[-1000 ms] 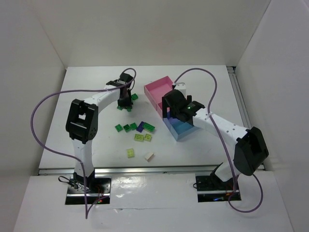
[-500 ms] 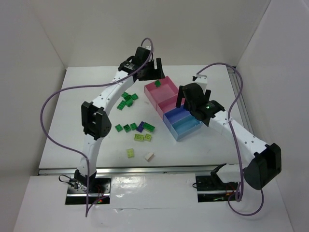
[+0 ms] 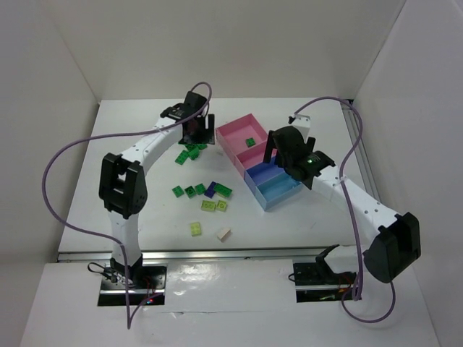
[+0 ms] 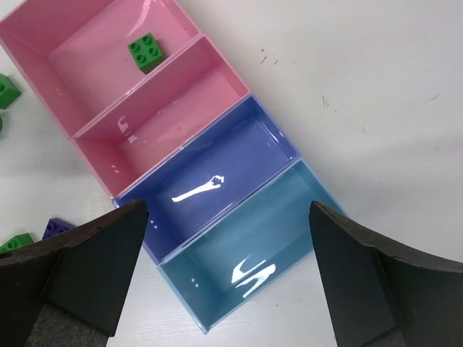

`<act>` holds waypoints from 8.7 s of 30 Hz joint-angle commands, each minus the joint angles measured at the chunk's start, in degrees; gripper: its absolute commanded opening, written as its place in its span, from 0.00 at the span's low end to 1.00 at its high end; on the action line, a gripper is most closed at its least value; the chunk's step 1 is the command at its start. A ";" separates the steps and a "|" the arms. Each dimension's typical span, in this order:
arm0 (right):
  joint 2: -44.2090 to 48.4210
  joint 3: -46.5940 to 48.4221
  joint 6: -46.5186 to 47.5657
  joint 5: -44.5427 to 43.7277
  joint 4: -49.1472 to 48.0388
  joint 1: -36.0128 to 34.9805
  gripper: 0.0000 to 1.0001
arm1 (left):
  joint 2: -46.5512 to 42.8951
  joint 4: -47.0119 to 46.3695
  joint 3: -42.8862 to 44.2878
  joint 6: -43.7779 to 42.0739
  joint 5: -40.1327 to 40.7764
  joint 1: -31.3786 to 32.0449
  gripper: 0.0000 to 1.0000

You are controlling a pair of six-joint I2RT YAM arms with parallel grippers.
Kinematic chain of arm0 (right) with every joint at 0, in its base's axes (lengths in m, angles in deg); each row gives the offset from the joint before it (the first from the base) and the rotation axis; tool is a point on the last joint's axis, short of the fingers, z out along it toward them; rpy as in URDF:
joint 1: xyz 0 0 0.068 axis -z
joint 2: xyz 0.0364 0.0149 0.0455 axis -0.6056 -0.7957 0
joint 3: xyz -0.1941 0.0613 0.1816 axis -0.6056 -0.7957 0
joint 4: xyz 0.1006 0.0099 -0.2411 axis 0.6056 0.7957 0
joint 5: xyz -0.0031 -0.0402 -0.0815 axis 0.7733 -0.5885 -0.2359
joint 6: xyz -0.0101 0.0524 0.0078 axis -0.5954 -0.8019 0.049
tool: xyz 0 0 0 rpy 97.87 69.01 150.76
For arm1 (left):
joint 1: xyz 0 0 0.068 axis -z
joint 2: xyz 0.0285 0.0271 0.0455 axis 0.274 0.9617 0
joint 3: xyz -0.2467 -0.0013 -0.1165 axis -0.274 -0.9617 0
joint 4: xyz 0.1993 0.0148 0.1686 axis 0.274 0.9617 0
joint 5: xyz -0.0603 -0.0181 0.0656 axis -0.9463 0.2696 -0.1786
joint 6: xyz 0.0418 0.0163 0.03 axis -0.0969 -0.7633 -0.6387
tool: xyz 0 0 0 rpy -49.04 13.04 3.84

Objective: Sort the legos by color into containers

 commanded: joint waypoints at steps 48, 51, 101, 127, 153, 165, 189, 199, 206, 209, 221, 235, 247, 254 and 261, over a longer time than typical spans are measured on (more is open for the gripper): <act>-7.15 0.39 -0.99 0.25 -0.89 -1.36 1.00 | -1.77 -7.90 0.26 1.23 -6.91 -1.43 0.09; -5.93 0.39 -1.00 -0.37 -0.88 -1.36 1.00 | 1.90 -7.91 5.78 1.23 -7.44 -0.46 0.12; -8.47 0.40 -1.61 -0.72 -1.67 -1.89 1.00 | 7.21 -5.71 -10.55 -3.17 1.35 -11.53 0.29; -5.40 -1.28 -1.61 -2.83 -0.44 -2.42 1.00 | 15.89 -3.78 23.78 5.53 -12.89 3.23 0.69; -7.06 -1.19 -2.14 -1.86 -0.44 -2.94 1.00 | 4.11 -4.57 -5.02 -6.94 3.20 -5.82 0.98; -7.06 -0.66 -2.14 -2.39 0.61 -2.94 1.00 | 12.46 -5.01 0.88 -9.58 -2.26 -8.81 0.86; -8.73 -0.66 -1.61 -2.39 0.61 -2.94 1.00 | 13.10 -6.68 1.23 -12.04 -0.85 -5.56 0.32; -8.73 -0.66 -1.08 -1.86 0.61 -3.47 1.00 | 4.57 -4.92 -1.49 -11.52 -0.85 -5.56 0.23; -8.03 -0.66 -1.08 -3.53 0.61 -3.47 1.00 | 1.13 -4.39 3.68 -9.67 -12.86 -4.77 0.23; -6.97 -1.28 -1.08 -4.06 0.61 -3.47 1.00 | 4.46 -4.39 10.18 -8.97 -15.35 -2.49 0.24; -2.94 -2.94 -2.84 -5.20 4.83 -3.47 1.00 | 17.49 -1.66 28.05 -2.55 -17.03 1.92 0.84; -3.46 -3.48 -4.07 -4.06 5.36 -3.47 1.00 | 11.39 6.59 13.88 19.07 2.50 -8.98 0.82; -3.99 -4.71 -3.46 -4.06 4.74 -3.47 1.00 | 21.70 7.91 19.51 28.21 3.27 -11.18 0.84; -3.99 -6.03 -3.46 -4.06 4.21 -2.94 1.00 | 25.39 7.91 20.04 30.85 6.88 -11.18 0.77; -6.44 -7.61 -2.93 -3.01 2.98 -2.94 1.00 | 27.24 8.44 19.52 31.38 8.47 -11.71 0.64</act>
